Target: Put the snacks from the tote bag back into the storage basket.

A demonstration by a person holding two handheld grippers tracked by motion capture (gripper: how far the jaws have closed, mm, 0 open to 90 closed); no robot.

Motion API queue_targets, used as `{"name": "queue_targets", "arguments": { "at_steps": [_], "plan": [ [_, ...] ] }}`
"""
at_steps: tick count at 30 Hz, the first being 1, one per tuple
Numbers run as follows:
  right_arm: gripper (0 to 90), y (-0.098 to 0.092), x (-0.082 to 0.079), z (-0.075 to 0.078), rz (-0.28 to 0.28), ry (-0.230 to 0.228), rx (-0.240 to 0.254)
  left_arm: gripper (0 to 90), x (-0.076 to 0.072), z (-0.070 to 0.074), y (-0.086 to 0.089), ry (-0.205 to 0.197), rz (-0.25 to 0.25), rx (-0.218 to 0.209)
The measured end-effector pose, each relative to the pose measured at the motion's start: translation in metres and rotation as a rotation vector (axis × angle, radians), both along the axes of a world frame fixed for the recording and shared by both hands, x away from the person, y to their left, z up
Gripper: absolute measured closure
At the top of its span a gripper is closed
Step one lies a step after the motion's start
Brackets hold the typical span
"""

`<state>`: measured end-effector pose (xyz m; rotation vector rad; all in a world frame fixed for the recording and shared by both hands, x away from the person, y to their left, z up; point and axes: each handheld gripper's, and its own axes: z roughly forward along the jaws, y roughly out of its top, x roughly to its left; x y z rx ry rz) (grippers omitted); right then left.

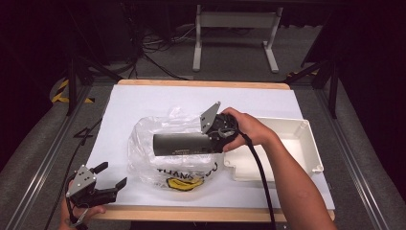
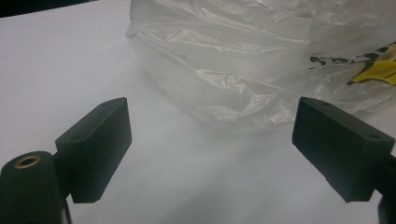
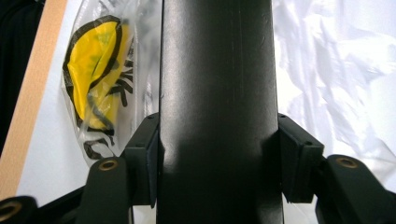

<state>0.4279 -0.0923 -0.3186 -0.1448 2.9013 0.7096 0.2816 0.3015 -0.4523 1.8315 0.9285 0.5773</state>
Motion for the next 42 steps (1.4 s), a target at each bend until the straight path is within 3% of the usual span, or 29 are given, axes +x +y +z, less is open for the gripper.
{"name": "queue_targets", "arguments": {
  "at_steps": [28,42],
  "plan": [
    [42.9,-0.076,-0.012,0.028,-0.054,-0.052,-0.011,12.9,0.001,-0.001,-0.001,0.006,-0.001,0.014],
    [42.9,-0.118,-0.017,0.024,-0.096,-0.036,-0.016,12.9,0.000,-0.001,-0.002,0.006,0.006,0.014]
  ]
}}
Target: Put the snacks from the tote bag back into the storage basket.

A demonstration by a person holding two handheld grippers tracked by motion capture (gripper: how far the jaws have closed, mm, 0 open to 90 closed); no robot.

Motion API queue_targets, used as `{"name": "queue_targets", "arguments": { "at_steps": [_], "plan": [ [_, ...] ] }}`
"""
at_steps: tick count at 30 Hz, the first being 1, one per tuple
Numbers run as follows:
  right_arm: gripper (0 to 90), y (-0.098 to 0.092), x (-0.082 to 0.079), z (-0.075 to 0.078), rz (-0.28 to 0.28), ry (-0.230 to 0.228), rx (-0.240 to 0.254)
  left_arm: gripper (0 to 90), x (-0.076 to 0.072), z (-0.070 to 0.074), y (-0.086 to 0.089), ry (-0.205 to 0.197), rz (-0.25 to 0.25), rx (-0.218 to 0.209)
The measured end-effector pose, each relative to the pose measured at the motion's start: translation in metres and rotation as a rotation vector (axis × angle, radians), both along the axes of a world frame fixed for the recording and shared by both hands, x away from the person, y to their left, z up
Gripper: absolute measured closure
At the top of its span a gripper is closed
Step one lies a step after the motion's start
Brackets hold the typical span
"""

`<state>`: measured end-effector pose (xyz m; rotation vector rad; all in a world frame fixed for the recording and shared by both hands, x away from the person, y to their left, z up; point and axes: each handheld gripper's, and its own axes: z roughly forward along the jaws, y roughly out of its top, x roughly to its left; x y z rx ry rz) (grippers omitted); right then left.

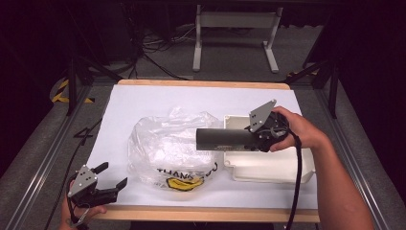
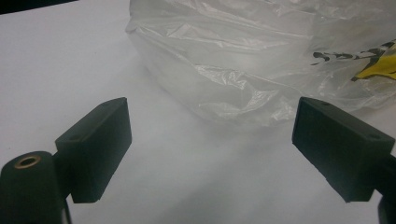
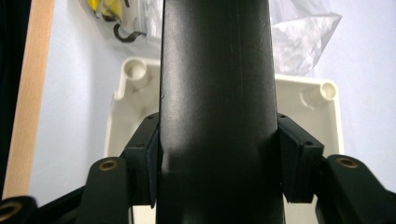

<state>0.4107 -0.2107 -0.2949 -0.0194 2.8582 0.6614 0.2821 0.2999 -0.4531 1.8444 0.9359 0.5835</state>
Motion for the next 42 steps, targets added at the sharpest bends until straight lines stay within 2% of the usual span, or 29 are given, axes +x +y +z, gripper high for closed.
{"name": "queue_targets", "arguments": {
  "at_steps": [6,10,14,18,34,42],
  "plan": [
    [42.9,-0.022,-0.001,-0.001,-0.013,0.017,-0.002,12.9,0.000,0.000,0.000,0.003,0.001,-0.002],
    [42.9,-0.032,-0.001,-0.001,-0.027,0.014,-0.014,12.9,0.000,0.000,0.000,0.004,0.004,-0.004],
    [42.9,-0.047,-0.002,-0.002,-0.056,0.012,0.016,12.9,0.000,0.000,0.000,0.003,0.005,-0.003],
    [42.9,-0.056,-0.002,-0.004,-0.063,0.012,0.007,12.9,0.000,0.000,0.001,0.002,0.009,-0.002],
    [42.8,-0.098,-0.006,-0.008,-0.116,0.017,0.030,12.9,0.001,-0.001,0.001,0.008,0.017,-0.005],
    [42.8,-0.110,-0.006,-0.013,-0.134,0.031,0.021,12.9,0.002,-0.002,0.000,0.012,0.018,-0.002]
  ]
}}
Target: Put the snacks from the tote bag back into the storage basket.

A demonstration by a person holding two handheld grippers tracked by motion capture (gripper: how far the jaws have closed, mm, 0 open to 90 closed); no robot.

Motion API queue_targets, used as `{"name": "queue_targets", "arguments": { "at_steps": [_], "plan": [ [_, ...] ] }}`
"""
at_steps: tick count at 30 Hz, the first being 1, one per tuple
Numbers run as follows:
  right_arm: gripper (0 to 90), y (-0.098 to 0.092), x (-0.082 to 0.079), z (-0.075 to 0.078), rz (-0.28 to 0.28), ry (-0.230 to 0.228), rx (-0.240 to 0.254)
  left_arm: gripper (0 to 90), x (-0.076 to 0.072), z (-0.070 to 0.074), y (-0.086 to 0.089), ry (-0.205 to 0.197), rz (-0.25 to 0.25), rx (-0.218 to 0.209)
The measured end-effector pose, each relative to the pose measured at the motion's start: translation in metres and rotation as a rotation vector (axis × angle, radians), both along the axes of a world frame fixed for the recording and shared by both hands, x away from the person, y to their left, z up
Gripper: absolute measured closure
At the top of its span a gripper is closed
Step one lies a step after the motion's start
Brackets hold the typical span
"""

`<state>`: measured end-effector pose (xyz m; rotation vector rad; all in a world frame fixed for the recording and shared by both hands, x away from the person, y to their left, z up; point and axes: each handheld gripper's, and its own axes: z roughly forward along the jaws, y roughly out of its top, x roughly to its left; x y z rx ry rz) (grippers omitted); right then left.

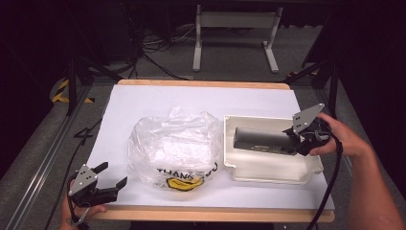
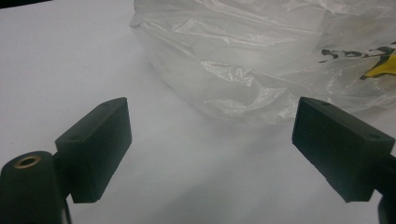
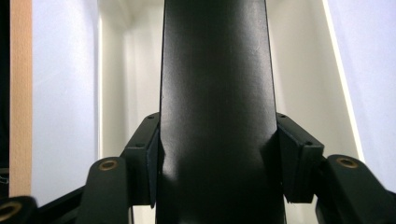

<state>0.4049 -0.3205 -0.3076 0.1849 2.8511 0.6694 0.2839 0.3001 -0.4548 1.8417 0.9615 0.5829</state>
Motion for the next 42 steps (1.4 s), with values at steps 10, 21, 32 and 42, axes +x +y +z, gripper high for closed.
{"name": "queue_targets", "arguments": {
  "at_steps": [10,21,32,42],
  "plan": [
    [42.8,-0.002,0.001,-0.009,-0.005,0.016,-0.017,12.9,0.000,0.000,0.000,0.000,0.000,0.000],
    [42.9,-0.003,0.004,-0.021,-0.008,0.037,-0.028,12.9,-0.001,0.001,0.000,-0.003,0.000,-0.001],
    [42.9,0.005,0.012,-0.032,-0.001,0.048,-0.056,12.9,-0.002,0.001,0.001,-0.009,-0.003,0.000],
    [42.8,0.016,0.021,-0.053,0.004,0.091,-0.103,12.9,-0.002,0.001,0.000,-0.008,-0.010,-0.001]
  ]
}}
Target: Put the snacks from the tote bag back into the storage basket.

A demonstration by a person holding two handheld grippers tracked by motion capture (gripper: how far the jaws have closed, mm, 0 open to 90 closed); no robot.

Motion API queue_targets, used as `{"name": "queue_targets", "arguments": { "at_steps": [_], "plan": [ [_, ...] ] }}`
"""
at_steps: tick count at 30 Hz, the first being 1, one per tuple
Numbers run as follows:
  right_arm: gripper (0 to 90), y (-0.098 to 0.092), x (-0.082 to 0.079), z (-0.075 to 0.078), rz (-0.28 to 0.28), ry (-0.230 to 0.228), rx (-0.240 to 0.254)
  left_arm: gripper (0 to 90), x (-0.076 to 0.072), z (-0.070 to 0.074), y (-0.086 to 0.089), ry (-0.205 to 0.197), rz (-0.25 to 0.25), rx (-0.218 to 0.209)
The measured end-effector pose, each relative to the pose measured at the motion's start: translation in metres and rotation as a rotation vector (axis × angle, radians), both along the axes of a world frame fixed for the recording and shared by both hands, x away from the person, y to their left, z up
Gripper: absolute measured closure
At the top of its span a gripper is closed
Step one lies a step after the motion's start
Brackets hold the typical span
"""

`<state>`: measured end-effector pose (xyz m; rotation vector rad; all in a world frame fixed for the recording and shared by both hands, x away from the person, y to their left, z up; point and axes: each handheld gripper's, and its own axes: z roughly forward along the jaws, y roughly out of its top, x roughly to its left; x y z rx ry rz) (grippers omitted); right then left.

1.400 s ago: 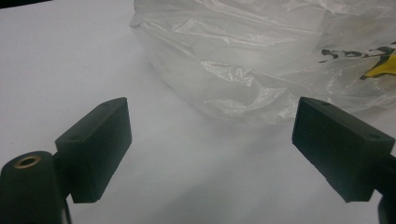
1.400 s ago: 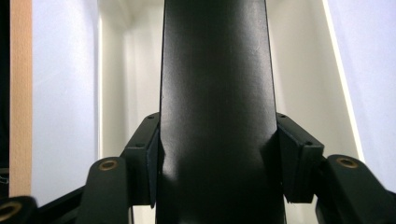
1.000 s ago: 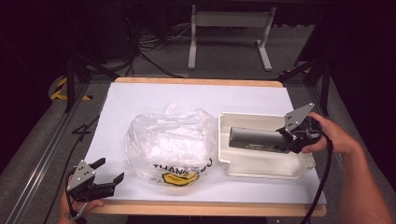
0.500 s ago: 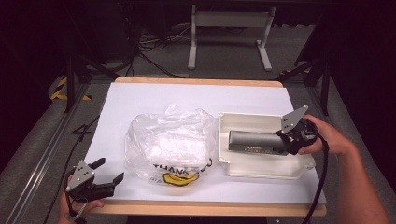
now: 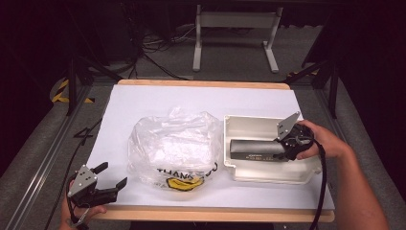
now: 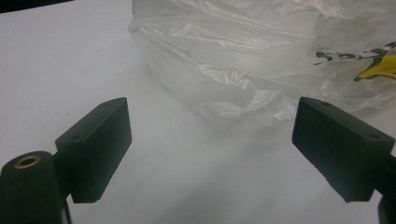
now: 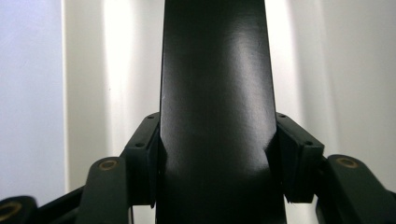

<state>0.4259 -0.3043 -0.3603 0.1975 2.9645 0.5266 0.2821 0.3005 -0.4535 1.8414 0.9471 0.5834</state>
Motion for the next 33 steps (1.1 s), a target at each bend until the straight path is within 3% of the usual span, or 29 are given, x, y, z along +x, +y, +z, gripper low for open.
{"name": "queue_targets", "arguments": {
  "at_steps": [3,6,10,13,20,22,23,26,33],
  "plan": [
    [42.7,0.001,0.003,-0.003,0.000,0.005,0.007,12.9,0.001,-0.001,0.000,0.006,0.002,-0.002],
    [42.6,0.002,0.006,-0.011,0.005,0.014,-0.040,12.9,0.001,-0.001,-0.001,0.006,-0.003,0.002],
    [42.5,0.000,0.007,-0.014,0.003,0.017,-0.065,12.9,0.001,-0.001,-0.001,0.004,-0.005,0.003],
    [41.6,0.000,0.008,-0.018,-0.031,0.028,-0.139,12.9,0.001,-0.001,-0.002,0.008,-0.004,0.004],
    [37.2,0.000,0.008,-0.017,-0.047,-0.003,-0.147,12.9,0.001,-0.001,-0.002,0.007,-0.005,0.007],
    [37.1,-0.001,0.006,-0.016,-0.059,0.009,-0.148,12.9,0.001,-0.001,-0.002,0.007,-0.005,0.008],
    [32.3,-0.002,0.007,-0.015,-0.072,0.002,-0.146,12.9,0.001,-0.001,-0.002,0.006,-0.004,0.006],
    [30.4,-0.004,0.007,-0.014,-0.085,-0.014,-0.144,12.9,0.000,0.000,-0.001,0.003,-0.002,0.003],
    [26.0,-0.010,0.003,-0.008,-0.129,-0.047,-0.102,12.9,0.000,0.000,-0.001,0.001,0.003,0.003]
  ]
}}
